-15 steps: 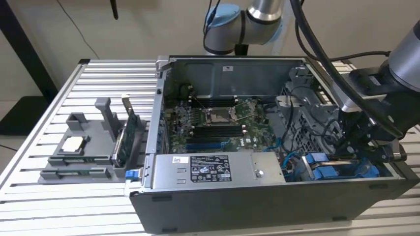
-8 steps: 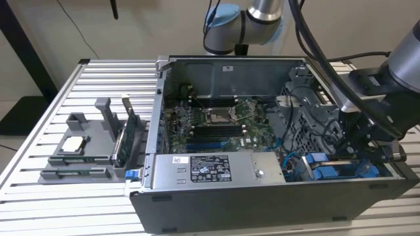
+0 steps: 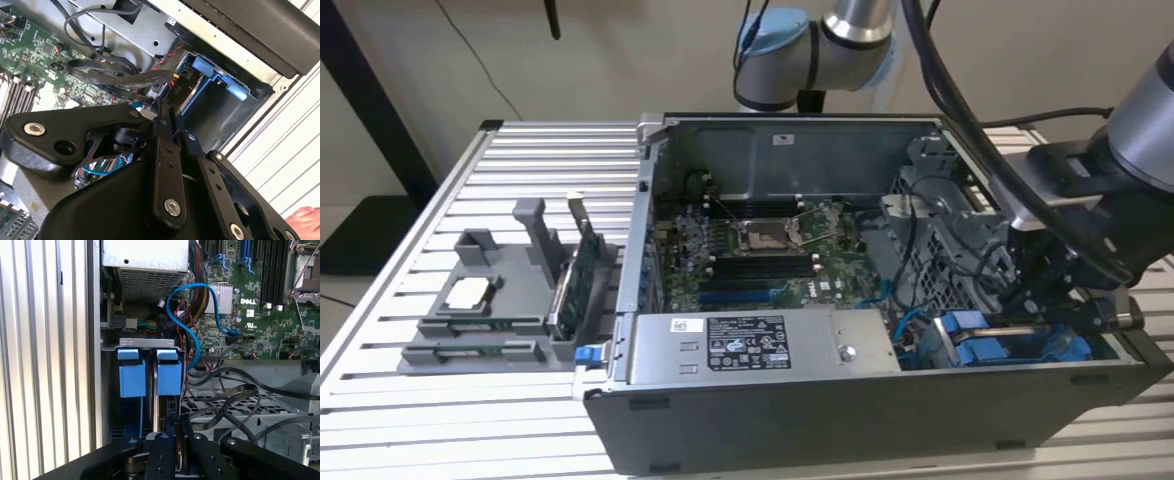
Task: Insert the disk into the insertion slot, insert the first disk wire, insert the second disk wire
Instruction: 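Insert the second disk wire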
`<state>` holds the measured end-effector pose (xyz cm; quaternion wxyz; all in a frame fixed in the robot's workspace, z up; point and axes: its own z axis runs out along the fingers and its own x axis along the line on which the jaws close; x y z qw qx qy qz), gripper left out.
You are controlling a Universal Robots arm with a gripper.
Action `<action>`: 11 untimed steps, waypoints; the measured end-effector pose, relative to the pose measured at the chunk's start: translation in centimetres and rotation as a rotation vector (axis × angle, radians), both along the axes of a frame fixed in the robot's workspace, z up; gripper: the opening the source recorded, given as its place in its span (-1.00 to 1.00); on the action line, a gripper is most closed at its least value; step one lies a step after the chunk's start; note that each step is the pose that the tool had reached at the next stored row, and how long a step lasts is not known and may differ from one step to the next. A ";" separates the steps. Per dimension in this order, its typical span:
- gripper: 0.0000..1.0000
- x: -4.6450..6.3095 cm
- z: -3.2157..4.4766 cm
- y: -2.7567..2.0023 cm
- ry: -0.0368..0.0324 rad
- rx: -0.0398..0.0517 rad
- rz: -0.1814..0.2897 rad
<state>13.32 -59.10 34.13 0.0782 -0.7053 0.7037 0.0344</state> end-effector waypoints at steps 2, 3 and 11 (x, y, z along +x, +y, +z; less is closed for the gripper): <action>-0.68 0.0 -0.04 0.00 -0.0001 -0.0002 -0.001; -0.68 0.0 -0.08 0.00 -0.0001 0.0000 -0.001; -0.68 0.0 -0.49 0.00 0.0000 -0.0001 -0.004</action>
